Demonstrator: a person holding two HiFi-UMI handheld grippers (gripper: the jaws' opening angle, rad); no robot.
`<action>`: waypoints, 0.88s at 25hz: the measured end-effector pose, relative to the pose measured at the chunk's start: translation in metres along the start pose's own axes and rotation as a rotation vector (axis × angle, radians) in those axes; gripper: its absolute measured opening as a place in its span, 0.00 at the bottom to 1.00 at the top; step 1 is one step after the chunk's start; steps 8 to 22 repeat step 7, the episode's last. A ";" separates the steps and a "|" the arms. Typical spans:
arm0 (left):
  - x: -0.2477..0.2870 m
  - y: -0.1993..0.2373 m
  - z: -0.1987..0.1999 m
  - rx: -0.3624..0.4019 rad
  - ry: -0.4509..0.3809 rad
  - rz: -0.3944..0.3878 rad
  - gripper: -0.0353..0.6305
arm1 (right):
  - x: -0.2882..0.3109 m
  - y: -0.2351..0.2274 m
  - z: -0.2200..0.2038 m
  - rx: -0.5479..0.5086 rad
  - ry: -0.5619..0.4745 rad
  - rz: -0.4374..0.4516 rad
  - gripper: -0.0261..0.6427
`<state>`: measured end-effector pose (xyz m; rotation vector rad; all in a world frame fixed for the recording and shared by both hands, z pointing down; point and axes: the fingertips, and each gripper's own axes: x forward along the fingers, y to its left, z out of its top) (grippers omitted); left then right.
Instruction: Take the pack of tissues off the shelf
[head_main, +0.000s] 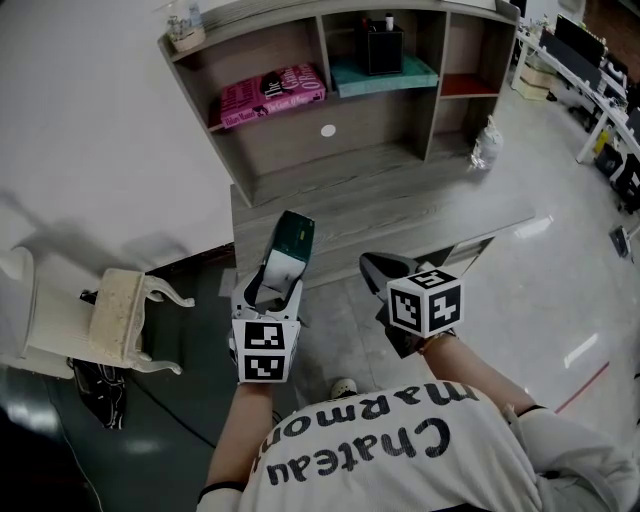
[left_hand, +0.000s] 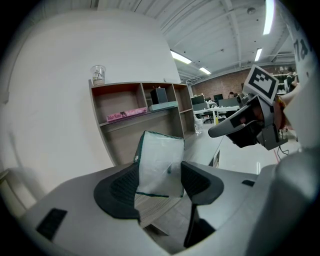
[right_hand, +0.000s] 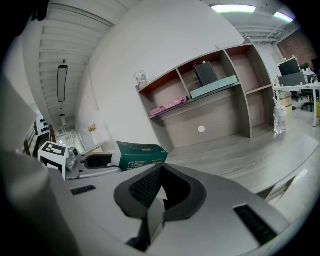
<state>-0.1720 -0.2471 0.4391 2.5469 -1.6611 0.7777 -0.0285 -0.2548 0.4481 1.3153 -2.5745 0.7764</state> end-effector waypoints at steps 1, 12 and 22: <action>0.000 0.002 0.000 0.000 0.001 0.003 0.46 | 0.001 -0.001 0.000 0.000 0.002 0.000 0.05; 0.004 0.013 0.004 0.003 -0.004 0.014 0.46 | 0.007 -0.005 0.003 0.001 0.012 -0.006 0.05; 0.004 0.013 0.004 0.003 -0.004 0.014 0.46 | 0.007 -0.005 0.003 0.001 0.012 -0.006 0.05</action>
